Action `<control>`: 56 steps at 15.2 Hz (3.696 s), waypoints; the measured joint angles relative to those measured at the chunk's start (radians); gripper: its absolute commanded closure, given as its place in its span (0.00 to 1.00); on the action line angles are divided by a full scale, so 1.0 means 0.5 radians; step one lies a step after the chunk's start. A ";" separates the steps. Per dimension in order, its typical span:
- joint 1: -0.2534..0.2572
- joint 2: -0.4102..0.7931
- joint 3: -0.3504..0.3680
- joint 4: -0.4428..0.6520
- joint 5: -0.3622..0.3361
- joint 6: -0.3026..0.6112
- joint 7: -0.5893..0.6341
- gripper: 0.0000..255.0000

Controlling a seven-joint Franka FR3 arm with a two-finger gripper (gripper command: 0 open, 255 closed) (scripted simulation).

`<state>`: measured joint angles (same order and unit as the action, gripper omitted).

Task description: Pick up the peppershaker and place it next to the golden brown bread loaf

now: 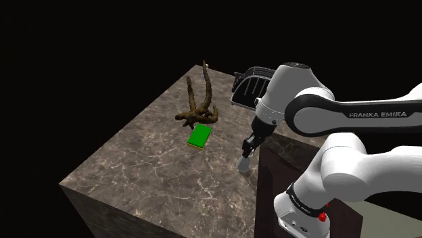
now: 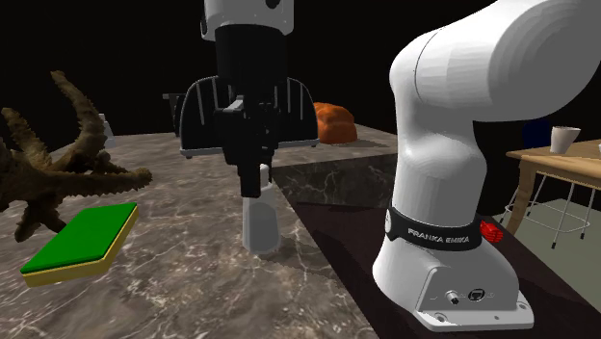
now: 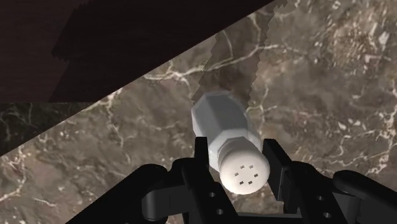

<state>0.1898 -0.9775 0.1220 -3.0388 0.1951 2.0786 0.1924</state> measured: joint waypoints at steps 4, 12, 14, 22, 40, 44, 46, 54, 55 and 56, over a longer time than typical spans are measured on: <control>0.000 0.000 0.000 0.000 0.001 0.000 0.000 1.00; -0.015 -0.068 -0.017 0.110 -0.027 -0.177 0.011 1.00; -0.023 -0.079 -0.025 0.162 -0.038 -0.240 0.013 1.00; -0.035 -0.132 -0.045 0.348 -0.066 -0.478 0.033 1.00; -0.057 -0.078 -0.087 0.855 -0.116 -0.930 0.066 1.00; -0.061 -0.054 -0.098 0.978 -0.127 -1.029 0.071 1.00; -0.080 -0.107 -0.158 0.973 -0.173 -1.082 0.024 1.00; -0.223 -0.295 -0.552 0.951 -0.521 -1.262 -0.322 1.00; -0.242 -0.325 -0.595 0.951 -0.565 -1.291 -0.363 1.00; -0.257 -0.321 -0.649 0.959 -0.614 -1.294 -0.409 1.00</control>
<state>0.0612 -1.1381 -0.2027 -2.5591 -0.1117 1.4318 -0.0123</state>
